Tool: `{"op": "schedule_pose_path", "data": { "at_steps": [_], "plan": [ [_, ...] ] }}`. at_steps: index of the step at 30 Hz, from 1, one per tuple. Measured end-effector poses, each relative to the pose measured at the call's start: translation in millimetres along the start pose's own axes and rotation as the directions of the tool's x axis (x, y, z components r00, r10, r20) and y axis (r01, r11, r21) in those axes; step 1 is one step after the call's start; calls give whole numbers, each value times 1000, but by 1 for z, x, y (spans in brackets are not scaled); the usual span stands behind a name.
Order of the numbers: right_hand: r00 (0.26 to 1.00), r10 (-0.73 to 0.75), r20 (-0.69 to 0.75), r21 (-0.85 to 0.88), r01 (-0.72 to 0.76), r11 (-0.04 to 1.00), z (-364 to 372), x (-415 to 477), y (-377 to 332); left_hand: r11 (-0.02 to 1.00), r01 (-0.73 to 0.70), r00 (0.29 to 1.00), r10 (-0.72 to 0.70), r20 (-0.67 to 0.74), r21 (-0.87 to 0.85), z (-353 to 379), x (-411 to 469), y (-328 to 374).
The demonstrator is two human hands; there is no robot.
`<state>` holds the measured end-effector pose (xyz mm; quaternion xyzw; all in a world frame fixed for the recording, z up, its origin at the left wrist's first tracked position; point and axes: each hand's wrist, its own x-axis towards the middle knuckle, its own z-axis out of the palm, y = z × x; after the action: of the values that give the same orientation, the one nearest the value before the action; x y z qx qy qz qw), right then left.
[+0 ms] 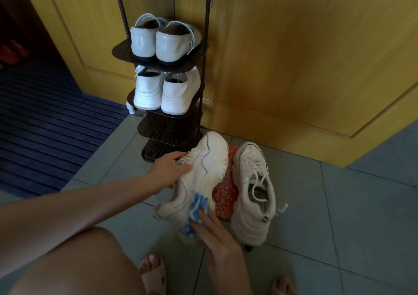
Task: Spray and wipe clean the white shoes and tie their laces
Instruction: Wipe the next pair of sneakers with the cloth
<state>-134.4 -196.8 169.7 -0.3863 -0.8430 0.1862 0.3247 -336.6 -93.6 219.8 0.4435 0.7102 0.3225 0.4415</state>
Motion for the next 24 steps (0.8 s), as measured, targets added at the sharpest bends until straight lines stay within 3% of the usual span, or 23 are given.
{"op": "schedule_pose_path", "data": {
  "at_steps": [3,7,9,12,16,18,21,24],
  "plan": [
    [996,-69,-48,-31,68,997,1,-23,1,999,-37,999,37,-3,38,4,-7,9],
    [976,-219,-1,-164,216,962,7,-49,4,996,-61,998,61,-2,68,4,-8,11],
    [965,-260,-25,-143,254,957,4,-56,0,996,-48,999,48,-4,74,5,-8,12],
    [967,-92,-239,120,123,985,-15,-33,-15,997,-13,1000,14,-22,77,7,-6,13],
    [958,128,-256,110,-103,989,-23,25,-16,998,3,999,0,-40,67,9,-7,17],
    [960,154,-235,78,-139,987,-12,31,-12,998,5,998,-1,-60,63,8,-7,17],
    [982,84,-172,46,-77,996,9,7,-13,993,-31,998,37,-52,115,9,-6,15],
    [975,27,-222,55,-15,998,18,-14,-13,983,-69,996,78,-48,169,12,-8,16]
  ]
}}
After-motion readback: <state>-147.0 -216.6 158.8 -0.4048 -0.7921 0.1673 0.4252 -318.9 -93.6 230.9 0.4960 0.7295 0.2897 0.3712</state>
